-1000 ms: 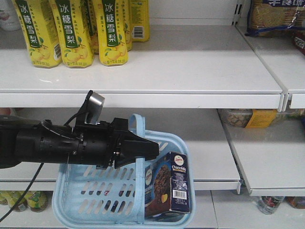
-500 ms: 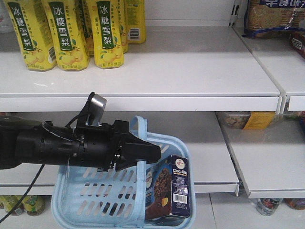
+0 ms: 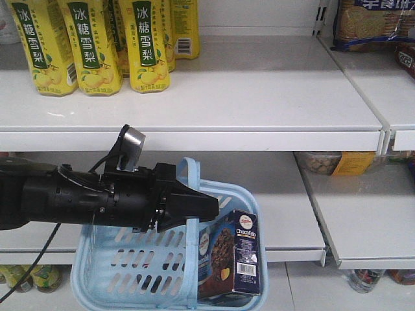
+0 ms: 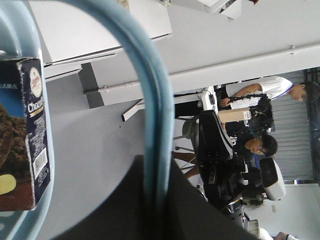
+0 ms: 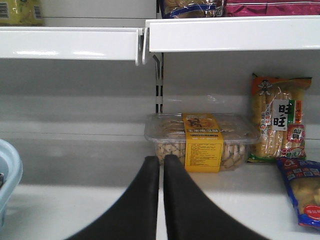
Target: Left arm holds basket, right arm returns cookies
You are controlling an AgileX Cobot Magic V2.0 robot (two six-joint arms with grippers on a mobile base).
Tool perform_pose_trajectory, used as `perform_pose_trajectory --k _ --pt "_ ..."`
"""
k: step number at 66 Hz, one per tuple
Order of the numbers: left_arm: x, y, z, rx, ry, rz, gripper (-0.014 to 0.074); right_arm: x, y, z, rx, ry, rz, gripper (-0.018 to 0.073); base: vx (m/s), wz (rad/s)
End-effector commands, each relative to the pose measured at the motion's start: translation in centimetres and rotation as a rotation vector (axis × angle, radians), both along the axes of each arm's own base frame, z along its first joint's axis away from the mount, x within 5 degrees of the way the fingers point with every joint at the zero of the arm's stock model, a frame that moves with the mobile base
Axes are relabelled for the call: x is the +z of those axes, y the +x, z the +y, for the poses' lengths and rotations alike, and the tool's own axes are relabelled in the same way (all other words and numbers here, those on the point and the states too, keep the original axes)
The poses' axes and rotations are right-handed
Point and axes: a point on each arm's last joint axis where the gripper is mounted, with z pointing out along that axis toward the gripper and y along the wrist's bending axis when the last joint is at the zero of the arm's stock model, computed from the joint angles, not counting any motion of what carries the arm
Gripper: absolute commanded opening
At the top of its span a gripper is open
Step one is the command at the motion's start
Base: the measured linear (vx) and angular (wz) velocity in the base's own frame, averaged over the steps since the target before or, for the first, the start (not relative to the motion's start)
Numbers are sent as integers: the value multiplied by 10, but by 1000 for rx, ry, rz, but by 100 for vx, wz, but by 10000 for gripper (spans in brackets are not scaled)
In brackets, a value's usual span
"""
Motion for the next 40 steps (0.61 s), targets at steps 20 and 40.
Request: perform_pose_trajectory --k 20,40 --pt "29 1 0 41 -136 -38 -3 3 0 1 3 -13 -85 -6 0 0" --pt "29 1 0 41 -136 -38 -3 28 -4 1 11 57 -198 -6 0 0"
